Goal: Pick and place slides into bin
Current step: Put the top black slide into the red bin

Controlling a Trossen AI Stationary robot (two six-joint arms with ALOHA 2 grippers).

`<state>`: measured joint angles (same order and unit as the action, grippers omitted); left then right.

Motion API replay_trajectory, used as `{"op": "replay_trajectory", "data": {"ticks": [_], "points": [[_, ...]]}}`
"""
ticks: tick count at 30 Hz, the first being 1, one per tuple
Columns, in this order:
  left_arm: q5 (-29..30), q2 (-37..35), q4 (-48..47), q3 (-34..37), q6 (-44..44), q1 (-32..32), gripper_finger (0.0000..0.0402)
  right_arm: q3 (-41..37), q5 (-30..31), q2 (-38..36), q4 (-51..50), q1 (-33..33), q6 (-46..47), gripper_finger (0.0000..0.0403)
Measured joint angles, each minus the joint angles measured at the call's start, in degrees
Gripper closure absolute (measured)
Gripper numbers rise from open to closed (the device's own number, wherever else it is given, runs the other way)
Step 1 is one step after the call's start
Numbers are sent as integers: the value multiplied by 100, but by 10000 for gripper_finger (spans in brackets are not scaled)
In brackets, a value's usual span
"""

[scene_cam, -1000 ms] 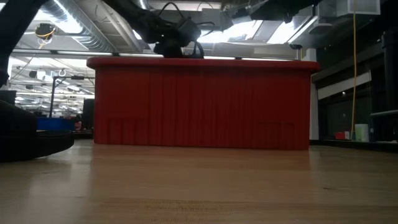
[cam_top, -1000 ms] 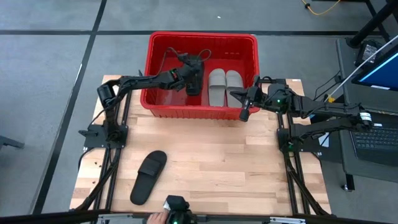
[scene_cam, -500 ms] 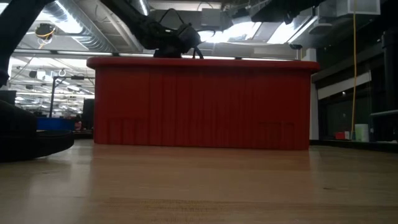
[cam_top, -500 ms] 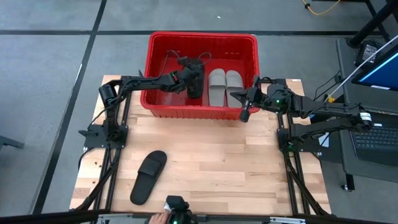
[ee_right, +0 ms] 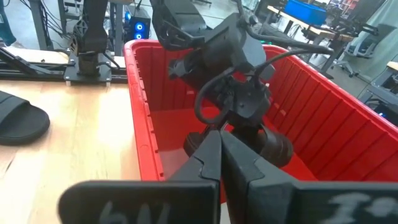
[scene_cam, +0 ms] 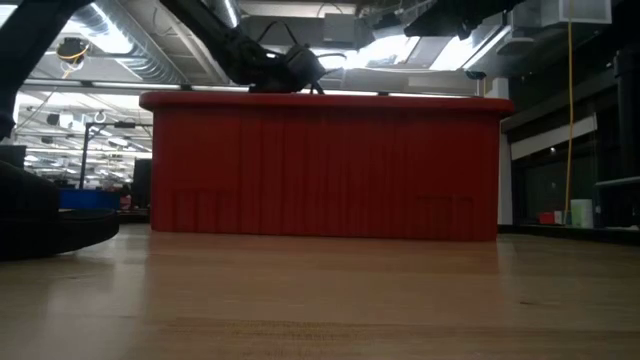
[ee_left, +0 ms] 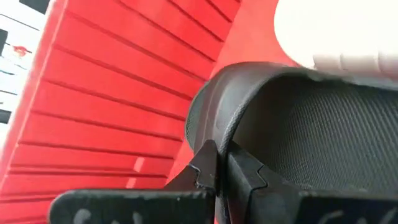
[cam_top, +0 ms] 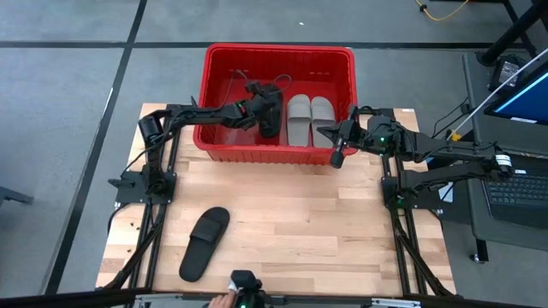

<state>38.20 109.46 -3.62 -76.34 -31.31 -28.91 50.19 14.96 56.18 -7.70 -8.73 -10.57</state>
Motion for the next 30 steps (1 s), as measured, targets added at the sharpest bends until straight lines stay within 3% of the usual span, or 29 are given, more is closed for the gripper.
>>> {"op": "replay_trajectory", "data": {"ticks": [8, 18, 30], "points": [[-176, 205, 181, -3, -46, 5, 396, 0, 1, 0, -43, 2, 131, 381], [-63, 407, 202, -4, -150, -40, 396, 0, 1, 0, -100, 2, 149, 397], [-5, 543, 228, -7, -247, -47, 397, 0, 0, 0, -105, 2, 151, 384]]}}
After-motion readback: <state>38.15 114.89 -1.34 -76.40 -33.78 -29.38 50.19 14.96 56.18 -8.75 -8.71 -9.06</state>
